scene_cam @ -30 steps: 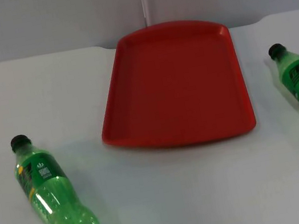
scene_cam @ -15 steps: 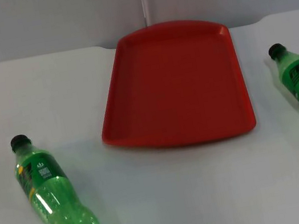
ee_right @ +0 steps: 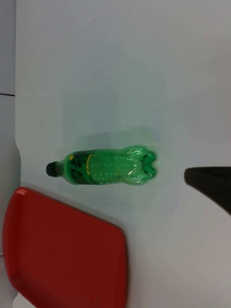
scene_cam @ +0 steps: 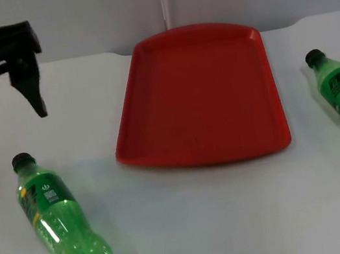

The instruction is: Place the bottle upright on the tray.

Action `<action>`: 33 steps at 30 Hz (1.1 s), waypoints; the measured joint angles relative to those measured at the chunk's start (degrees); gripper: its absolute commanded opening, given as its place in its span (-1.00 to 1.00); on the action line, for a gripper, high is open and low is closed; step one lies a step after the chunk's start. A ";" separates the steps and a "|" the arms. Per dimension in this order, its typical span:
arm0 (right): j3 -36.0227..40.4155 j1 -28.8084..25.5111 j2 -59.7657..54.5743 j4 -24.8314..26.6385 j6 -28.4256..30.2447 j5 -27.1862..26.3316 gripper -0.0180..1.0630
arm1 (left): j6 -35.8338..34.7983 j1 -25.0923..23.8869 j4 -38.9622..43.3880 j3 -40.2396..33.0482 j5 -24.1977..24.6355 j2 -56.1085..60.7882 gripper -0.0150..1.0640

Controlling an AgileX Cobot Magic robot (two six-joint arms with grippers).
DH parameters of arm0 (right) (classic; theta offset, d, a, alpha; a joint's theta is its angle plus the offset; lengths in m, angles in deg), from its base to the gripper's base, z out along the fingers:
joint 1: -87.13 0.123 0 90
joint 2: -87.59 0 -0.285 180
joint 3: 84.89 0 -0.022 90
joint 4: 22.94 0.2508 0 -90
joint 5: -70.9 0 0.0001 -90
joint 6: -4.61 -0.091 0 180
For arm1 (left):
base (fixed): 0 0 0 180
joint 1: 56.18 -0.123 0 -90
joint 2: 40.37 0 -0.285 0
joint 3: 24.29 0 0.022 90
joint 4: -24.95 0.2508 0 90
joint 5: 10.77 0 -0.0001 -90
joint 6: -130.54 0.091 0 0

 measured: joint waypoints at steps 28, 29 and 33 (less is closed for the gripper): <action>0.00 0.00 0.00 0.00 0.00 0.00 0.99 | -20.37 3.24 7.89 -4.88 -14.26 -15.04 0.97; 0.00 0.00 0.00 0.00 0.00 0.00 0.99 | -20.37 3.24 7.89 -4.88 -14.52 -15.63 0.97; 0.00 0.00 0.00 0.00 0.00 0.00 0.99 | -18.75 1.51 7.47 -4.50 -15.04 -17.15 0.97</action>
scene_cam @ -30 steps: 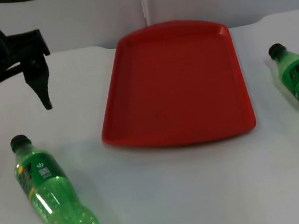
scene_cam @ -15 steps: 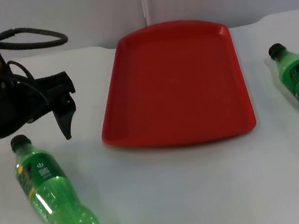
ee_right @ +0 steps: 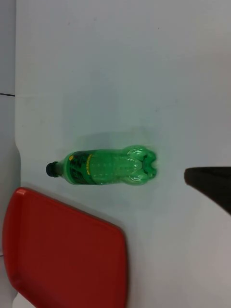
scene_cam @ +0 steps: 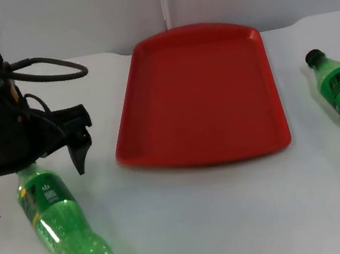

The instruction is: Place the bottle upright on the tray.

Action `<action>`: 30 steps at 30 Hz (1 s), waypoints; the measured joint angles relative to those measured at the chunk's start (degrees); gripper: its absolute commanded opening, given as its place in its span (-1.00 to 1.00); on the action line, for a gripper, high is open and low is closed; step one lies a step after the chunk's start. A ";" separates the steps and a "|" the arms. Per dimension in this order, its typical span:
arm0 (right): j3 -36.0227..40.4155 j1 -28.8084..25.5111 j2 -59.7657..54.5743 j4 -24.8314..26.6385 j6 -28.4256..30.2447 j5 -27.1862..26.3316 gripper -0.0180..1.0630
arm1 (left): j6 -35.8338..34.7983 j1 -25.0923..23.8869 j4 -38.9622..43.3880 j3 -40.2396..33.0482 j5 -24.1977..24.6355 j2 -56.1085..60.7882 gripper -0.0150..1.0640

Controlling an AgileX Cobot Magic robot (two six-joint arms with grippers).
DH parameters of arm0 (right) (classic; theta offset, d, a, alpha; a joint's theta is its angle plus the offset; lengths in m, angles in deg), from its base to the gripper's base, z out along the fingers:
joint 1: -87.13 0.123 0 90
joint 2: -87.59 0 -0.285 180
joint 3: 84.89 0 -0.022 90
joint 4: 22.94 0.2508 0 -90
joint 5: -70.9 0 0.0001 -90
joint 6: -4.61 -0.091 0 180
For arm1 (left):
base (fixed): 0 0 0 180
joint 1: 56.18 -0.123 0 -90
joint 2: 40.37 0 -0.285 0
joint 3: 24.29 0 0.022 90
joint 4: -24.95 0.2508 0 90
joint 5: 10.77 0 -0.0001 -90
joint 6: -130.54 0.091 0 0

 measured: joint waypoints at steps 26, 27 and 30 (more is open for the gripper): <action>0.00 0.00 0.00 0.00 0.00 0.00 0.99 | 3.19 -2.37 -2.12 2.26 -8.31 -10.49 0.97; 0.00 0.00 0.00 0.00 0.00 0.00 0.99 | 3.06 -2.37 -2.12 2.26 -8.46 -11.37 0.97; 0.00 0.00 0.00 0.00 0.00 0.00 0.99 | 2.95 -2.37 -1.78 2.26 -9.15 -12.71 0.97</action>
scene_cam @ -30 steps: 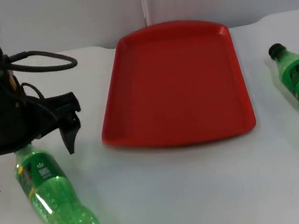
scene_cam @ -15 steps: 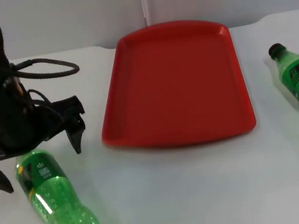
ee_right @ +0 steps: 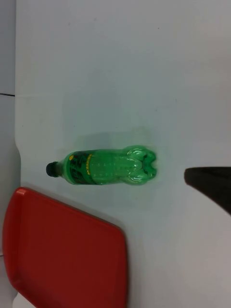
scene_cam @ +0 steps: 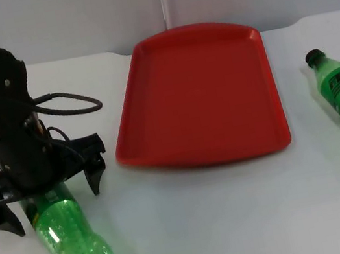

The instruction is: Place the bottle upright on the tray.

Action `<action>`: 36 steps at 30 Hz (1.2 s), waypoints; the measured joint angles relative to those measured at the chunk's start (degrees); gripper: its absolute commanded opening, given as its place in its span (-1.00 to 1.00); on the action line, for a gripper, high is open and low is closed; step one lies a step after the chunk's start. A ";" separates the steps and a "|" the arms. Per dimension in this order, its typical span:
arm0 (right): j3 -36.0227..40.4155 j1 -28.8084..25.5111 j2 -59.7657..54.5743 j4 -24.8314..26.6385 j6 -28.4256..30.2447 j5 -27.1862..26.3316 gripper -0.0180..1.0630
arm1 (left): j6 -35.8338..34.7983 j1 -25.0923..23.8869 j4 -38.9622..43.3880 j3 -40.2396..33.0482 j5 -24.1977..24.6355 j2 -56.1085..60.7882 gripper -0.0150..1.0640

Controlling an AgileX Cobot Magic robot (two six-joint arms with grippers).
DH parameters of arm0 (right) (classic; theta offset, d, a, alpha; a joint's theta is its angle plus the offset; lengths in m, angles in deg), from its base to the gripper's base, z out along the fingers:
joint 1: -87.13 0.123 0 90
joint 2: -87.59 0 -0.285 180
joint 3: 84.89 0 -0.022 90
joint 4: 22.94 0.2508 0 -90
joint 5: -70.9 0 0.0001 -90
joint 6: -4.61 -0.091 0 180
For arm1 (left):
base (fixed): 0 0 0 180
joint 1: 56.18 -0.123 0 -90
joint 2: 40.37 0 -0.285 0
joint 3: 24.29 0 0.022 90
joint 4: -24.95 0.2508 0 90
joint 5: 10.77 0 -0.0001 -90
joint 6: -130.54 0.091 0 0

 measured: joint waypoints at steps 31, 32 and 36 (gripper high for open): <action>0.00 0.00 0.00 0.00 -0.21 0.00 0.99 | 0.72 0.00 3.07 0.08 -1.15 -1.42 0.93; 0.00 0.00 0.00 0.00 -0.21 0.00 0.99 | 0.88 0.00 3.07 0.08 -1.12 -1.42 0.93; 0.00 0.00 0.00 0.00 -0.11 0.00 0.99 | 0.96 0.00 3.07 0.08 -1.53 -1.46 0.41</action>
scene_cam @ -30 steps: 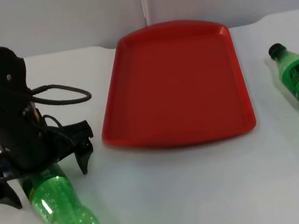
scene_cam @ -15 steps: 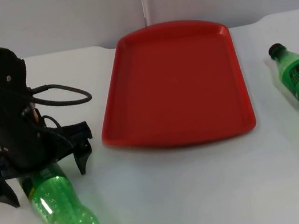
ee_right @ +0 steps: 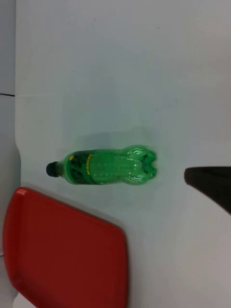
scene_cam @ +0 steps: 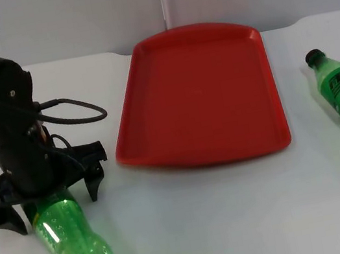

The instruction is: Place the bottle upright on the tray.

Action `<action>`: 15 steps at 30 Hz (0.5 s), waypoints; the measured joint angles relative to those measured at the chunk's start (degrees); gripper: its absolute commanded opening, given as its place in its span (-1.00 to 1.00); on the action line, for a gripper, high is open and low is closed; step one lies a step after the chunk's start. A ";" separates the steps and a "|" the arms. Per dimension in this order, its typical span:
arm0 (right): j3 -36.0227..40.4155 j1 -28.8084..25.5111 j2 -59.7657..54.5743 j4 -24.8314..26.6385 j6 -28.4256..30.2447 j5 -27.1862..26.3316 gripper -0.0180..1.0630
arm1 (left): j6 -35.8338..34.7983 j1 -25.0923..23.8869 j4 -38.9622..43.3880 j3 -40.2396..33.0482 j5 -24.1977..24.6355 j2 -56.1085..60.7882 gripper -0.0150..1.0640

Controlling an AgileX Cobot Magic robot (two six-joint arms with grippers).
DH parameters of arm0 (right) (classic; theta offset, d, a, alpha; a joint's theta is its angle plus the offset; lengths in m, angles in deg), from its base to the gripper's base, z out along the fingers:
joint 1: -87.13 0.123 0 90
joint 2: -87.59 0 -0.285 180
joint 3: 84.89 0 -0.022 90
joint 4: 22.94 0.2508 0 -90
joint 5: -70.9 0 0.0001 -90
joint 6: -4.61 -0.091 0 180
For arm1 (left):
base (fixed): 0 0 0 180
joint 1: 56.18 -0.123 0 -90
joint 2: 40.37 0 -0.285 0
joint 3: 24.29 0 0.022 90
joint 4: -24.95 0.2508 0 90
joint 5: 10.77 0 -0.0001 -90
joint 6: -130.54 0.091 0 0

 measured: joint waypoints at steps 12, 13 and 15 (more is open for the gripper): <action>0.00 0.00 0.00 0.00 0.00 0.00 0.99 | 0.34 0.00 -0.84 0.00 0.11 0.00 -0.97; 0.00 0.00 0.00 0.00 0.00 0.00 0.99 | 0.34 0.00 -1.02 0.00 0.11 0.00 -0.97; 0.00 0.00 0.00 0.00 0.00 0.00 0.99 | 0.44 0.00 -1.31 0.00 0.22 0.00 -0.97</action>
